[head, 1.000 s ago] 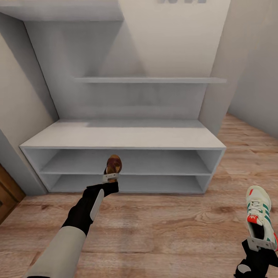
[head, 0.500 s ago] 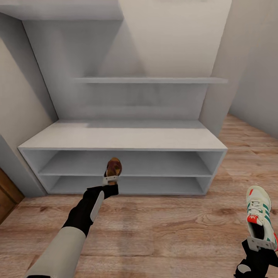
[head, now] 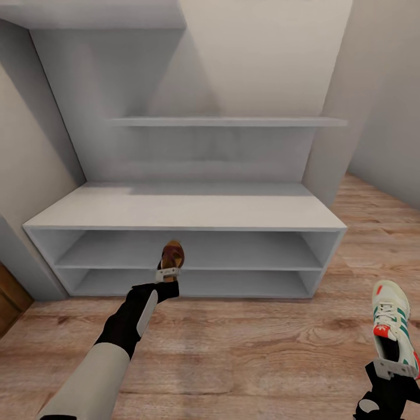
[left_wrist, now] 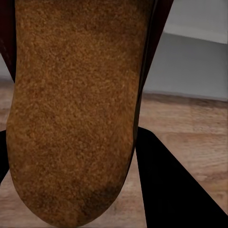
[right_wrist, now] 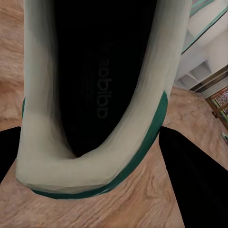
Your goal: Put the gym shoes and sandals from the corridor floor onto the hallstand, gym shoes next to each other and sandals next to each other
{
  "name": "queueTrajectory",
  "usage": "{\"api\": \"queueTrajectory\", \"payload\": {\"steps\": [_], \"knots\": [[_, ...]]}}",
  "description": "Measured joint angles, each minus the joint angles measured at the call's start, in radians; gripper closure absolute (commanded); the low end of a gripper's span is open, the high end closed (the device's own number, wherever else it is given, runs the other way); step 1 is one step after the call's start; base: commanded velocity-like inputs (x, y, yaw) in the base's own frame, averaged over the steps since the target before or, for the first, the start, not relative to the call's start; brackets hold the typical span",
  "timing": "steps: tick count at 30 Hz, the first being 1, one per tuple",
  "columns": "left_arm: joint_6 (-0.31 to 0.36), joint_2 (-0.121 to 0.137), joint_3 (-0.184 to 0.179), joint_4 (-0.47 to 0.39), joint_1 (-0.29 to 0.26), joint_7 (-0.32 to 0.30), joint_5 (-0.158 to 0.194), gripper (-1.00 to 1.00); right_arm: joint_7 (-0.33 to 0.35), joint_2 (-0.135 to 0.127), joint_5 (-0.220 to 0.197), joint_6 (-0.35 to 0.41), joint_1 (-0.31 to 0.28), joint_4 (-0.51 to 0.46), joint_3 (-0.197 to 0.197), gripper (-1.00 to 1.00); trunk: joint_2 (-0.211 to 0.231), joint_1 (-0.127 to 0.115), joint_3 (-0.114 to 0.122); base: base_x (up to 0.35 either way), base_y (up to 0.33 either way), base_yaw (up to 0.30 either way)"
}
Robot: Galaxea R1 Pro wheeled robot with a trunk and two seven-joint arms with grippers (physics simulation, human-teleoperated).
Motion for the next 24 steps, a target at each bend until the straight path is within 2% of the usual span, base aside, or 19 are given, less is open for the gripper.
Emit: {"api": "queueTrajectory", "payload": {"steps": [10,18,24], "knots": [[0.001,0.004,0.0,0.005,0.0,0.0,-0.001,1.0,0.0,-0.002,0.0,0.001,0.0,0.0,0.0,1.0,0.0,0.0,0.0,0.181,0.0,0.0],[0.002,0.017,0.0,0.011,0.0,0.0,-0.001,1.0,0.001,-0.005,0.0,0.001,0.0,0.0,-0.002,1.0,0.0,0.0,0.0,0.04,0.0,0.0],[0.002,0.031,0.0,0.026,0.0,0.0,-0.002,1.0,0.002,-0.036,-0.001,0.0,0.0,0.0,-0.005,1.0,0.0,0.0,0.0,0.004,0.0,0.0]]}}
